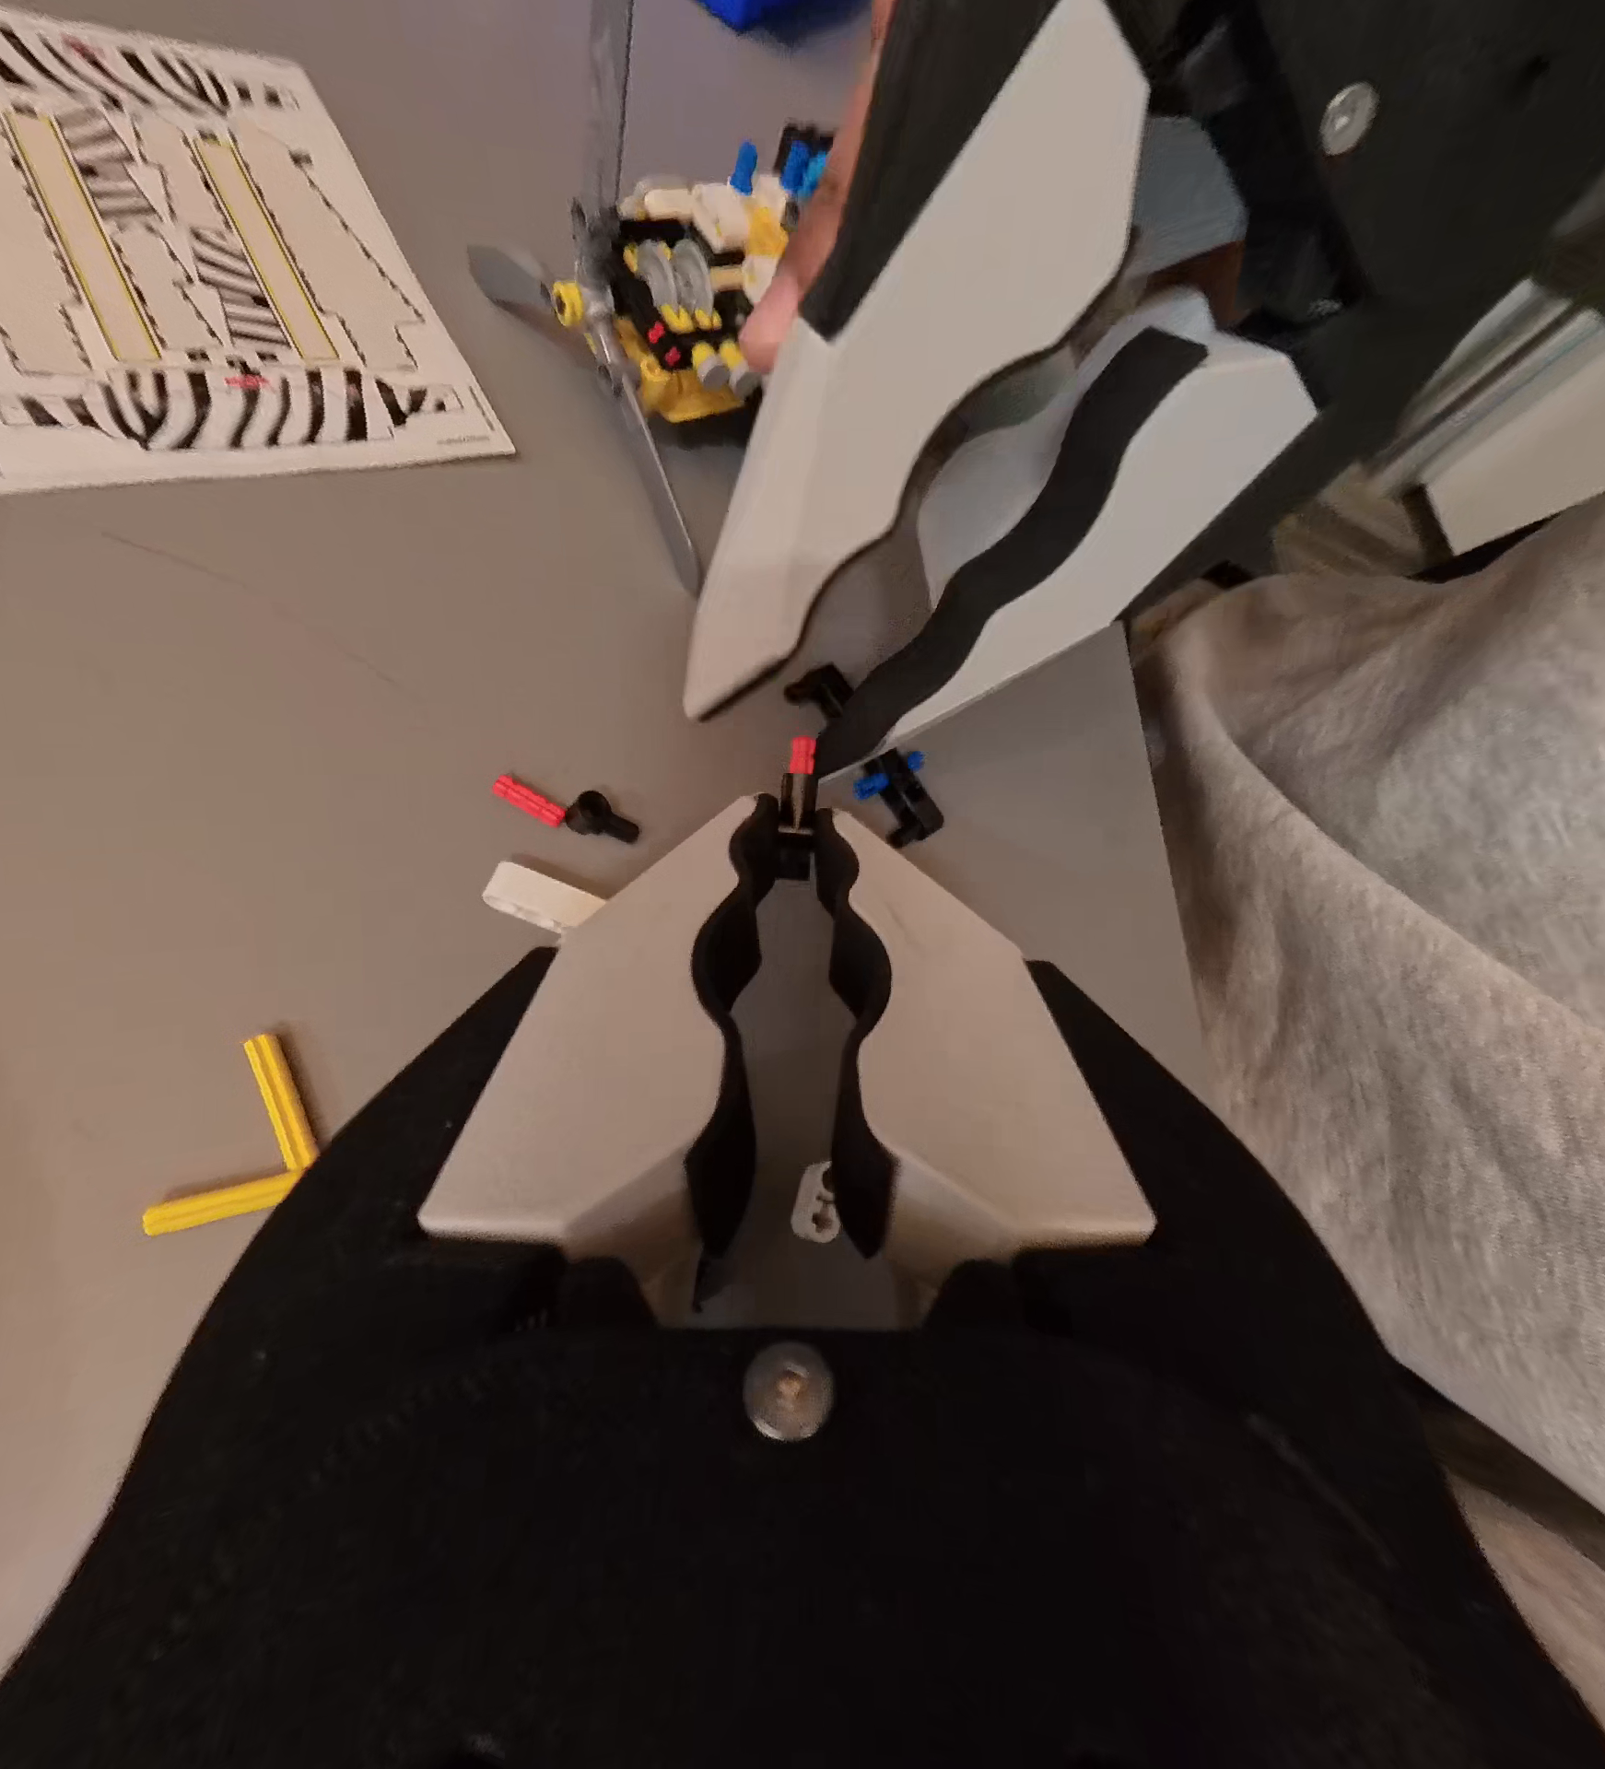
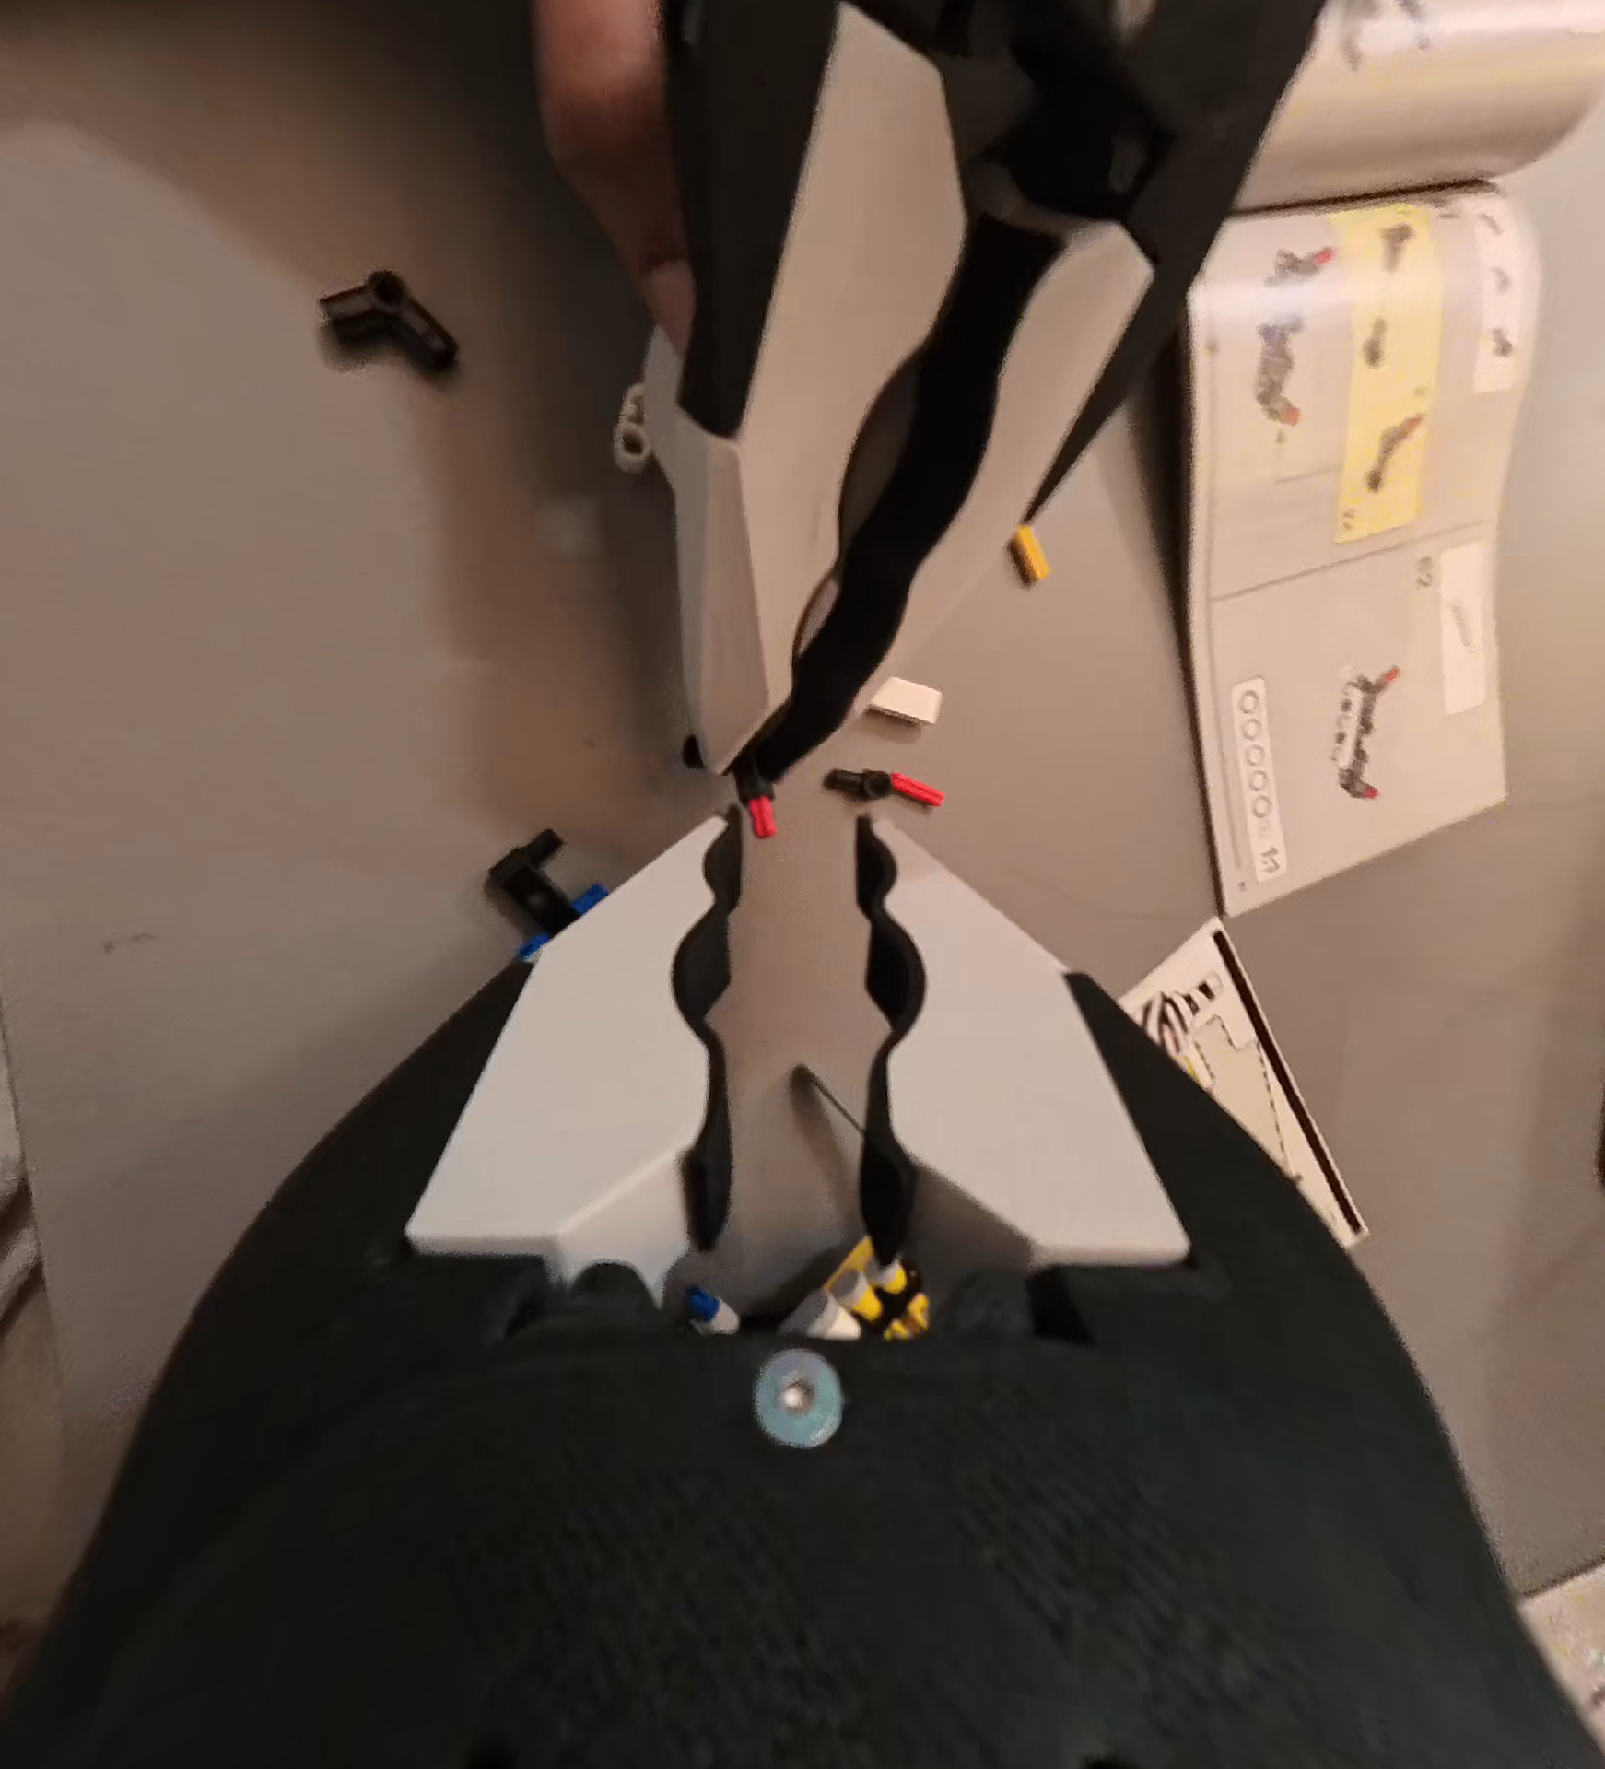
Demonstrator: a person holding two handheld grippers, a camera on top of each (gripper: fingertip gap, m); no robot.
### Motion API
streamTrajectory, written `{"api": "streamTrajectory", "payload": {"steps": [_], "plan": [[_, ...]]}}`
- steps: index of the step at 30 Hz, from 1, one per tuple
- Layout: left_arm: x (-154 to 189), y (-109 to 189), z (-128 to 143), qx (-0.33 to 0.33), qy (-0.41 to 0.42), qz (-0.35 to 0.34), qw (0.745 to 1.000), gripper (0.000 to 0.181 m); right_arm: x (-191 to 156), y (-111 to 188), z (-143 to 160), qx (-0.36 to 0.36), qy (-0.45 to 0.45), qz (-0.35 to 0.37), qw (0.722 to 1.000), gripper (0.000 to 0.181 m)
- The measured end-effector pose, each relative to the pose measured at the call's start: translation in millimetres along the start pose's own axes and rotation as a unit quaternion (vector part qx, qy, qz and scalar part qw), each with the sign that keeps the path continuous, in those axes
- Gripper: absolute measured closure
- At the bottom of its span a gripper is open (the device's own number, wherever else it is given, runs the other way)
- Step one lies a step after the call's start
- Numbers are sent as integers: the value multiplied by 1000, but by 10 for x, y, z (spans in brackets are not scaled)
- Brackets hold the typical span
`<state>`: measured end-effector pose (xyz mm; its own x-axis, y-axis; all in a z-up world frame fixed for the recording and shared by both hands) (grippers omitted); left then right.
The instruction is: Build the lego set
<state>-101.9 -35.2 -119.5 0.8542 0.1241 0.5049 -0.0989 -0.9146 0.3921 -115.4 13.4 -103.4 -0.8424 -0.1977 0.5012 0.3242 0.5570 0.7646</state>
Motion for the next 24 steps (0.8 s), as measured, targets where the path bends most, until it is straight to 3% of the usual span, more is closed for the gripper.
{"api": "streamTrajectory", "payload": {"steps": [4,8,11,15,18,21,24], "plan": [[5,126,-110,45,-19,-18,999,176,143,112,2,24,-63,40,997,149],[-137,444,-270,109,-63,-142,982,175,251,284,-86,82,-133,98,983,138],[-76,816,-415,208,-98,-201,952,176,184,378,-233,149,-199,117,962,135],[129,1062,-473,289,-138,-171,932,176,21,351,-450,235,-302,86,920,132],[177,982,-490,269,-162,-167,934,176,58,371,-565,290,-355,74,885,134],[236,847,-514,244,-189,-149,940,176,193,491,-593,316,-362,82,873,132],[344,830,-550,259,-209,-114,936,176,387,643,-556,343,-397,102,845,129]]}}
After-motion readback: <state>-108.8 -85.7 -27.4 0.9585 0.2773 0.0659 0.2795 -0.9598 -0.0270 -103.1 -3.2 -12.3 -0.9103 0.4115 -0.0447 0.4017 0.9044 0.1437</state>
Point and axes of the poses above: each gripper's, where its closed fingertips meet, y back along the fingers, z out of its underside, x = y × z across the jaws, the point moved 4 cm from there along y, back along the fingers, and after that the axes turned 14 degrees about z, right-handed, at the moved point
